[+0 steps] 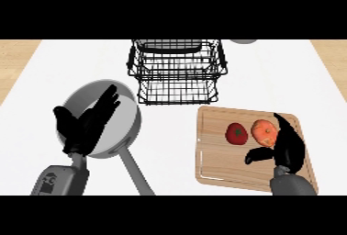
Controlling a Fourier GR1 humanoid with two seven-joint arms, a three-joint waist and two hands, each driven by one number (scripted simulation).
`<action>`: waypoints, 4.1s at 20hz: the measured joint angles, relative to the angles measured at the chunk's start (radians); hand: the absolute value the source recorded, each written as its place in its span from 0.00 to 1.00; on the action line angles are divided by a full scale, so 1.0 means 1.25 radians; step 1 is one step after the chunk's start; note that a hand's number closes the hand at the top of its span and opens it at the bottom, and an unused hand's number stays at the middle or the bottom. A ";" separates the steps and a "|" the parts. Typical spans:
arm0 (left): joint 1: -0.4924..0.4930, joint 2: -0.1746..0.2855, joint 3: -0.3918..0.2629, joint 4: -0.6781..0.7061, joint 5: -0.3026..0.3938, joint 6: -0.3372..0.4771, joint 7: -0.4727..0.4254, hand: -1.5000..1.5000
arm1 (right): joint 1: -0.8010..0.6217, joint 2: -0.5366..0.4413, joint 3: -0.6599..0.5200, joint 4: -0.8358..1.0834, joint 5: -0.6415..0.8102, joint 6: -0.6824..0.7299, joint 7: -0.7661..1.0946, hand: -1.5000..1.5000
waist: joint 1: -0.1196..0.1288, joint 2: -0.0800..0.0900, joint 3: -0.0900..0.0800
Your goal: Pick the squash from the cutting board and place it in the tiered basket
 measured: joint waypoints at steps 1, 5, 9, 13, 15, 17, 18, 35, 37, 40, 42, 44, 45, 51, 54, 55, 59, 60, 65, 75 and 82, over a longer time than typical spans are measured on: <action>-0.001 -0.003 -0.001 0.001 -0.001 0.001 0.002 0.50 | -0.011 -0.002 -0.001 0.011 -0.014 0.002 -0.023 1.00 | 0.000 0.000 0.000; 0.007 -0.013 -0.010 -0.003 -0.017 0.006 -0.001 0.50 | -0.030 -0.012 0.002 0.040 -0.022 -0.004 -0.076 1.00 | 0.000 -0.001 -0.002; -0.005 -0.011 -0.001 -0.009 -0.010 0.000 0.016 0.50 | -0.042 -0.003 0.006 0.066 -0.002 -0.044 -0.091 1.00 | -0.001 -0.005 -0.008; 0.018 -0.011 0.000 -0.016 -0.014 -0.005 0.003 0.50 | -0.032 0.007 0.012 0.045 0.010 -0.075 -0.099 1.00 | -0.002 -0.005 -0.008; 0.020 -0.009 0.003 -0.014 -0.014 -0.009 0.002 0.50 | -0.017 0.011 0.023 0.016 0.020 -0.075 -0.098 1.00 | -0.005 -0.003 -0.007; 0.019 -0.011 0.001 -0.017 -0.018 -0.007 0.004 0.50 | 0.003 0.014 0.049 -0.013 0.048 -0.048 -0.080 1.00 | -0.006 -0.005 -0.010; 0.017 -0.009 0.003 -0.016 -0.017 -0.009 0.006 0.50 | 0.007 0.015 0.068 -0.031 0.069 -0.015 -0.061 1.00 | -0.008 -0.006 -0.012; 0.015 -0.011 0.017 -0.017 -0.018 0.001 0.013 0.50 | 0.103 0.069 0.362 -0.735 0.155 0.397 0.320 1.00 | -0.016 0.001 0.008; 0.011 -0.013 0.015 -0.025 -0.016 0.002 0.025 0.50 | 0.071 0.072 0.381 -0.826 0.177 0.466 0.369 1.00 | -0.013 0.002 0.009; 0.019 -0.011 0.016 -0.023 -0.016 -0.007 0.013 0.50 | -0.009 0.074 0.396 -0.919 0.199 0.553 0.432 1.00 | -0.006 0.004 0.009; 0.017 -0.008 0.018 -0.019 -0.018 -0.010 0.011 0.50 | -0.089 0.075 0.394 -0.942 0.197 0.594 0.464 1.00 | -0.002 0.006 0.009; 0.017 -0.005 0.018 -0.014 -0.018 -0.019 0.008 0.50 | -0.175 0.075 0.382 -0.941 0.193 0.631 0.484 1.00 | 0.000 0.007 0.009; 0.019 -0.006 0.017 -0.020 -0.019 -0.019 0.008 0.50 | -0.219 0.074 0.369 -0.934 0.185 0.647 0.491 1.00 | 0.002 0.007 0.009; 0.002 -0.013 0.014 0.005 -0.027 -0.021 -0.003 0.50 | -0.440 0.074 0.280 -0.801 0.119 0.695 0.506 1.00 | 0.008 0.008 0.009; 0.009 -0.025 0.003 0.002 -0.034 -0.016 -0.008 0.50 | -0.536 0.074 0.241 -0.702 0.091 0.697 0.513 1.00 | 0.013 0.009 0.009; 0.003 -0.030 0.000 0.004 -0.038 -0.010 -0.005 0.50 | -0.564 0.074 0.224 -0.668 0.078 0.693 0.516 1.00 | 0.014 0.009 0.009; -0.002 -0.033 -0.001 0.001 -0.035 -0.013 0.003 0.50 | -0.664 0.075 0.143 -0.505 0.060 0.658 0.502 1.00 | 0.020 0.012 0.010; -0.007 -0.032 0.002 0.000 -0.035 -0.010 0.006 0.50 | -0.692 0.075 0.124 -0.468 0.055 0.650 0.501 1.00 | 0.020 0.012 0.010; -0.009 -0.028 0.007 0.007 -0.036 -0.017 -0.003 0.50 | -0.774 0.076 0.059 -0.267 0.056 0.551 0.456 1.00 | 0.022 0.015 0.010; -0.023 -0.029 0.013 0.019 -0.035 -0.027 -0.008 0.50 | -0.891 0.078 0.009 0.117 0.009 0.267 0.342 1.00 | 0.030 0.018 0.010; -0.052 -0.028 0.011 0.034 -0.033 -0.039 0.004 0.50 | -0.916 0.079 -0.033 0.268 -0.152 0.065 0.226 0.00 | 0.052 0.025 0.011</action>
